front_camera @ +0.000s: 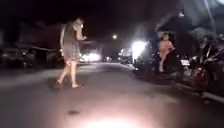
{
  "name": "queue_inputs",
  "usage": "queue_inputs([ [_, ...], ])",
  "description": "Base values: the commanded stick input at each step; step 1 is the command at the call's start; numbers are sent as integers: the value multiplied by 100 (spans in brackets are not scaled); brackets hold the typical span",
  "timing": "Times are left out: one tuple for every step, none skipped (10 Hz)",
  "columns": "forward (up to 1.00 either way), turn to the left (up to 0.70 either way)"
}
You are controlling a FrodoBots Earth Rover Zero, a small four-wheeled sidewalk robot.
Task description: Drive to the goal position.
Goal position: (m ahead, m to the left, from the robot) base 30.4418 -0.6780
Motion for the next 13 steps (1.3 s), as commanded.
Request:
queue_inputs([
  [100, 0],
  [100, 0],
  [100, 0],
  [100, 0],
  [100, 0],
  [100, 0],
  [100, -2],
  [100, -20],
  [100, -40],
  [100, -40],
  [100, -21],
  [100, 0],
  [100, 0],
])
